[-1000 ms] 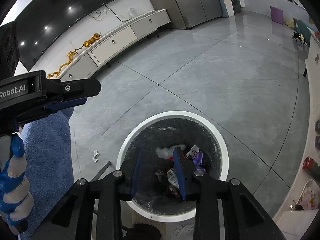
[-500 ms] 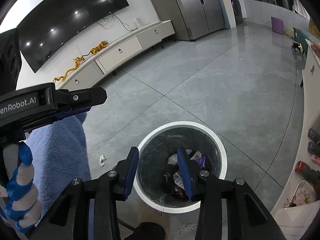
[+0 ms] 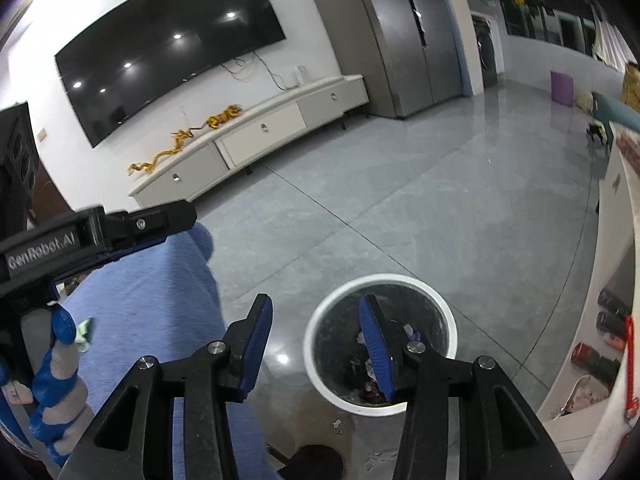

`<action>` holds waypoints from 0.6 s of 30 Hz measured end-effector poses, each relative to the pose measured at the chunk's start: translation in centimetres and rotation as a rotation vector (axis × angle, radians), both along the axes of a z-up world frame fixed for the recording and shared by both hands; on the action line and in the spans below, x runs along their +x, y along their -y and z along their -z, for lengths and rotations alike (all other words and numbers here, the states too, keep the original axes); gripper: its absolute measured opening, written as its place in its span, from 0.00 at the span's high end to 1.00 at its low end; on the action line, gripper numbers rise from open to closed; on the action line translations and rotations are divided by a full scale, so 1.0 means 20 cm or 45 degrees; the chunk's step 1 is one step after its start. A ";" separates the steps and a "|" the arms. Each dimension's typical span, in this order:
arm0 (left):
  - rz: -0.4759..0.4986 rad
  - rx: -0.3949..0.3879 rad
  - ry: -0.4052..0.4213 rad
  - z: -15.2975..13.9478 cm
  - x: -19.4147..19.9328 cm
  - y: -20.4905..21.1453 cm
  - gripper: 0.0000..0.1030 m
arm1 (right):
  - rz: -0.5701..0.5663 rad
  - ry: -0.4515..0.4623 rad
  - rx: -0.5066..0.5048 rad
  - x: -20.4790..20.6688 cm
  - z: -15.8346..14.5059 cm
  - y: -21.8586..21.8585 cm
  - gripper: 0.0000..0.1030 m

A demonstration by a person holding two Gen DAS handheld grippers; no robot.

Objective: Collect trash
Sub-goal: 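Move both open tools back over the rug toward the purple and green wrappers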

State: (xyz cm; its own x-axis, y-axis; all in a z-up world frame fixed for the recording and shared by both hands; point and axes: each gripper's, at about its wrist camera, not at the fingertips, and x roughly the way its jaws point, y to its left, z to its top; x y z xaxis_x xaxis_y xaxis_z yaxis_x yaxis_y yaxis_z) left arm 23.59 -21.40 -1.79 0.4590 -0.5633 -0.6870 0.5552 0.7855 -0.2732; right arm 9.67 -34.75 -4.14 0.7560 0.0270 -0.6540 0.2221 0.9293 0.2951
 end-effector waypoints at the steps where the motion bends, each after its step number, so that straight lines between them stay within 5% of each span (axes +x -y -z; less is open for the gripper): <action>1: -0.016 -0.009 0.011 -0.03 -0.01 -0.05 0.51 | -0.015 0.014 -0.015 -0.01 -0.04 -0.04 0.57; 18: -0.329 -0.047 0.231 -0.34 -0.28 -1.23 0.50 | -0.351 0.183 -0.176 -0.01 -0.45 -0.82 0.49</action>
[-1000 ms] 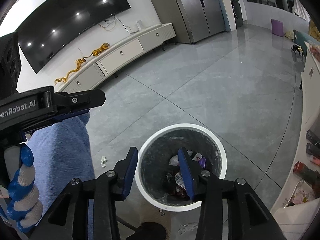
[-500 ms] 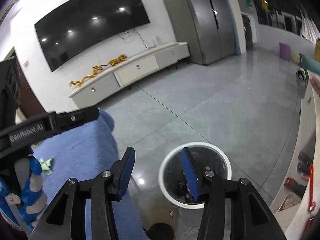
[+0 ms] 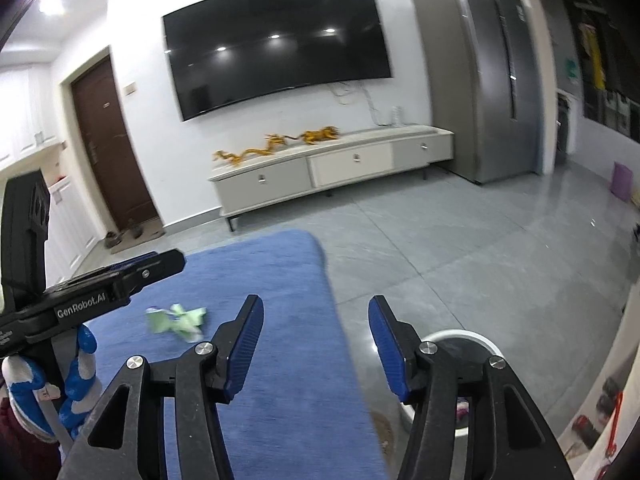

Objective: Collect trash
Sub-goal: 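Move both open tools back over the rug toward the purple and green wrappers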

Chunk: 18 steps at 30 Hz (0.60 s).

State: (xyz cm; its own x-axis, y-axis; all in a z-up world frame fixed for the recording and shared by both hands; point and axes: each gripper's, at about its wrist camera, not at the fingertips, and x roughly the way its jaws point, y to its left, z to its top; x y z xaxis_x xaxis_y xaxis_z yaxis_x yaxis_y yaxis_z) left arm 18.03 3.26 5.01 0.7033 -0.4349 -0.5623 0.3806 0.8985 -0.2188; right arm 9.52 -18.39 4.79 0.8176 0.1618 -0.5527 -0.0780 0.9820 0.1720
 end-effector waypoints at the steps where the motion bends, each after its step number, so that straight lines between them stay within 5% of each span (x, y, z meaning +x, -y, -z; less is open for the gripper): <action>1: -0.015 0.010 0.008 0.00 -0.01 -0.07 0.49 | -0.020 0.001 -0.005 0.01 -0.01 -0.04 0.49; 10: -0.244 0.118 -0.050 0.20 0.05 -0.71 0.45 | -0.260 -0.080 -0.038 0.19 0.16 -0.41 0.43; 18: -0.383 -0.072 -0.375 0.54 0.33 -0.96 0.45 | -0.478 -0.215 -0.066 0.41 0.46 -0.68 0.42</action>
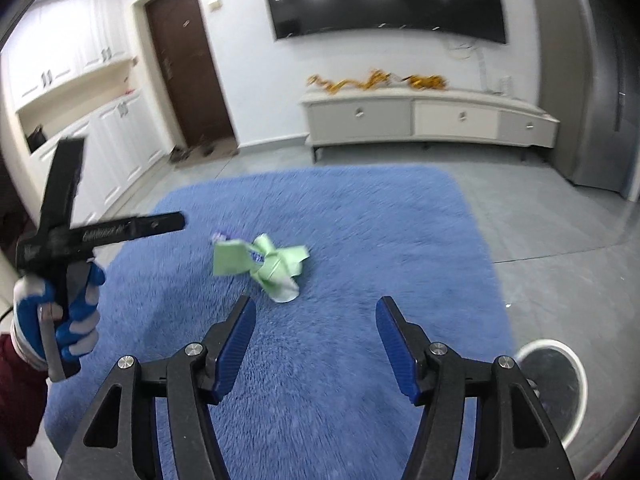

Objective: Collect trash
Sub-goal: 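Grasp the purple wrapper with the left tool while the right tool grasps the green wrapper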

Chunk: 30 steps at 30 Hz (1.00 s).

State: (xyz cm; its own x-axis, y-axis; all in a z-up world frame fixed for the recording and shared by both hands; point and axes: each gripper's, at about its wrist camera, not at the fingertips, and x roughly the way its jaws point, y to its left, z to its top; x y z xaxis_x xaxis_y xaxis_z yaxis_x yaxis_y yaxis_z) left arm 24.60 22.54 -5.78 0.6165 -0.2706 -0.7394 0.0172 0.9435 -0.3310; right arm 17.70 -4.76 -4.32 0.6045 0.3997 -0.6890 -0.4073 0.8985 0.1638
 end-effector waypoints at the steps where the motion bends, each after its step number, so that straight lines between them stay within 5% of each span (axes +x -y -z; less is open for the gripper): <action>1: -0.011 -0.027 -0.032 0.03 0.03 0.01 0.45 | -0.031 -0.008 -0.008 0.04 0.04 -0.04 0.42; 7: -0.075 -0.157 -0.176 0.17 0.18 0.06 0.45 | -0.195 0.007 -0.042 0.16 0.15 -0.20 0.38; 15: -0.133 -0.152 -0.274 0.26 0.28 0.14 0.46 | -0.299 -0.003 -0.093 0.30 0.29 -0.37 0.35; 19: -0.175 -0.163 -0.286 0.26 0.33 0.15 0.55 | -0.299 -0.049 -0.090 0.35 0.34 -0.39 0.35; 25: -0.215 -0.176 -0.287 0.26 0.38 0.17 0.62 | -0.314 -0.103 -0.061 0.36 0.35 -0.36 0.68; 30: -0.219 -0.212 -0.272 0.27 0.32 0.15 0.64 | -0.300 -0.089 -0.034 0.23 0.32 -0.29 0.74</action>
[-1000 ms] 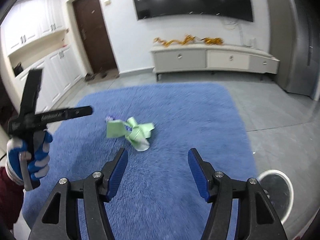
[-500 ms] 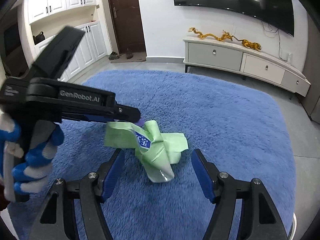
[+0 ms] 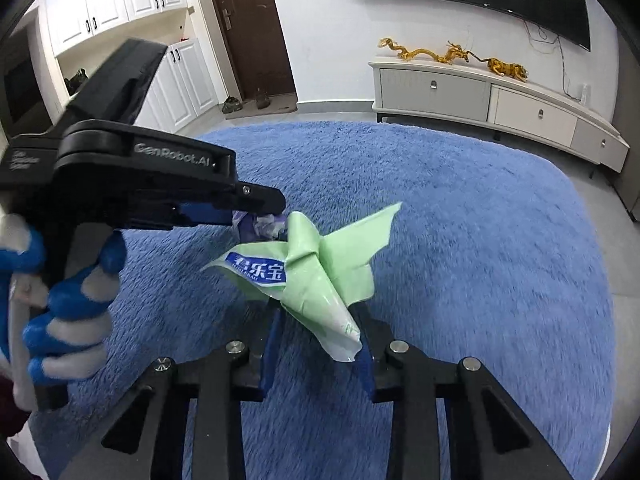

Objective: Collect trash
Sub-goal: 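Grasp the purple wrapper with the left tool while the right tool grasps the green wrapper, then carry both wrappers over the trash bin and open both tools to drop them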

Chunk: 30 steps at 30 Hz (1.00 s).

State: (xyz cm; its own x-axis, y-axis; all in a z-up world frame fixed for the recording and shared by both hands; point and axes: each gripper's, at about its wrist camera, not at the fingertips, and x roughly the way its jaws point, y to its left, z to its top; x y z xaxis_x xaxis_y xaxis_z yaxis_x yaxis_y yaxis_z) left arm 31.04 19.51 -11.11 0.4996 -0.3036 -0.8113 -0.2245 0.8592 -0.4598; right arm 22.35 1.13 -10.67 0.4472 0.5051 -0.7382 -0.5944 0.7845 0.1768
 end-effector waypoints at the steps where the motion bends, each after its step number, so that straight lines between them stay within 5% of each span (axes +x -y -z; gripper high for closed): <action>1: -0.001 -0.009 0.001 0.00 -0.02 -0.01 0.64 | 0.010 0.003 0.013 -0.04 -0.01 0.02 0.74; 17: 0.174 0.038 0.189 -0.30 -0.58 0.14 0.64 | 0.179 0.100 0.105 -0.51 -0.28 0.32 0.74; 30: 0.405 0.030 0.394 -0.66 -0.79 0.62 0.64 | 0.502 0.283 0.096 -0.79 -0.60 0.83 0.74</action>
State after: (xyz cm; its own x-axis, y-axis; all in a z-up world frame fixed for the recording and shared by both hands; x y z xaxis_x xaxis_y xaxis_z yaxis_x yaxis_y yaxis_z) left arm 15.17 7.20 2.05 0.6048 -0.4646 -0.6467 0.1976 0.8743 -0.4434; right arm 6.62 -15.38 1.37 0.7596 0.3128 -0.5702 -0.2826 0.9484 0.1437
